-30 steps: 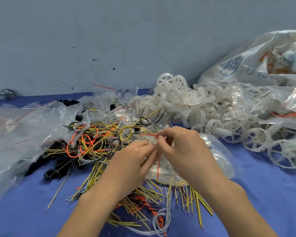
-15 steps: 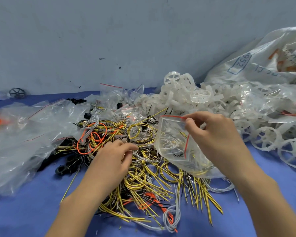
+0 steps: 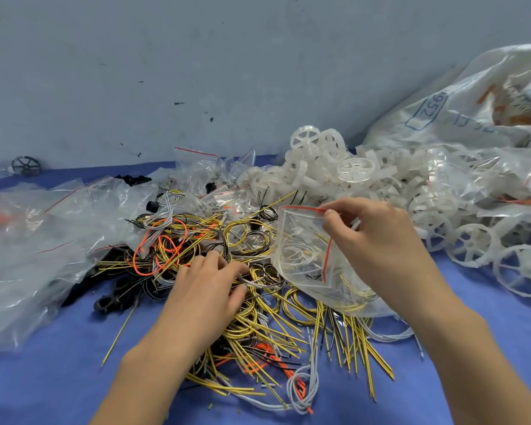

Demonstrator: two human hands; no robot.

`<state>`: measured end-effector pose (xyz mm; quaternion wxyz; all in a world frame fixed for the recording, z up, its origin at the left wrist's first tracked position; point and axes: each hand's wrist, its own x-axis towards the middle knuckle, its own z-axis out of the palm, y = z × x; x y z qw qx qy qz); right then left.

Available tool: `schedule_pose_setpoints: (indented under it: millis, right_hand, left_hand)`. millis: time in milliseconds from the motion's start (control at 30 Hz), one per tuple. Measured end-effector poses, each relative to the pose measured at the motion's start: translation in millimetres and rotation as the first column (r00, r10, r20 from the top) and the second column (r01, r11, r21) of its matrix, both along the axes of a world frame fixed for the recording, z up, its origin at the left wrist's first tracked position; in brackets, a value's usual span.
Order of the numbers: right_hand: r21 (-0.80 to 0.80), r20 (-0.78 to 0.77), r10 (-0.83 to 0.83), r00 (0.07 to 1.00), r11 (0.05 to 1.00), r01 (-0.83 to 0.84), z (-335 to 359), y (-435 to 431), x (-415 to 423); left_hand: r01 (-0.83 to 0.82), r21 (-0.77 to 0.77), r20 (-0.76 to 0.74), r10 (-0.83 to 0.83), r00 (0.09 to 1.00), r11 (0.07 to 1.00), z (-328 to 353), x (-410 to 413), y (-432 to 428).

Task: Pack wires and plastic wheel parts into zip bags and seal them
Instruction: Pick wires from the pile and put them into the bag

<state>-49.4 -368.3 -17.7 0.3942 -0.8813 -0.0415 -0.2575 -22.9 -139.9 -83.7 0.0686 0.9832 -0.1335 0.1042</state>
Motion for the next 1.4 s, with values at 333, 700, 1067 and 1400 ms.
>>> schedule_pose_setpoints:
  millis: [333,700,1067,1400]
  right_hand:
    - [0.089,0.087,-0.129,0.988,0.989,0.121,4.8,-10.5,0.7]
    - [0.161,0.125,-0.191,0.974,0.972,0.170,6.3,-21.9,5.6]
    - [0.202,0.146,-0.191,0.971,0.966,0.160,7.8,-34.0,4.7]
    - [0.109,0.096,-0.117,0.988,0.988,0.106,9.4,-26.7,1.7]
  left_hand:
    - [0.172,-0.140,0.146,-0.151,0.978,0.975,6.6,5.6,-34.7]
    - [0.085,0.009,0.208,-0.085,0.975,0.996,-18.9,24.8,-76.0]
    - [0.193,-0.180,0.223,-0.151,0.963,0.965,-5.8,17.4,-56.2]
    - [0.002,-0.974,-0.012,-0.061,0.998,0.228,34.9,9.3,-17.1]
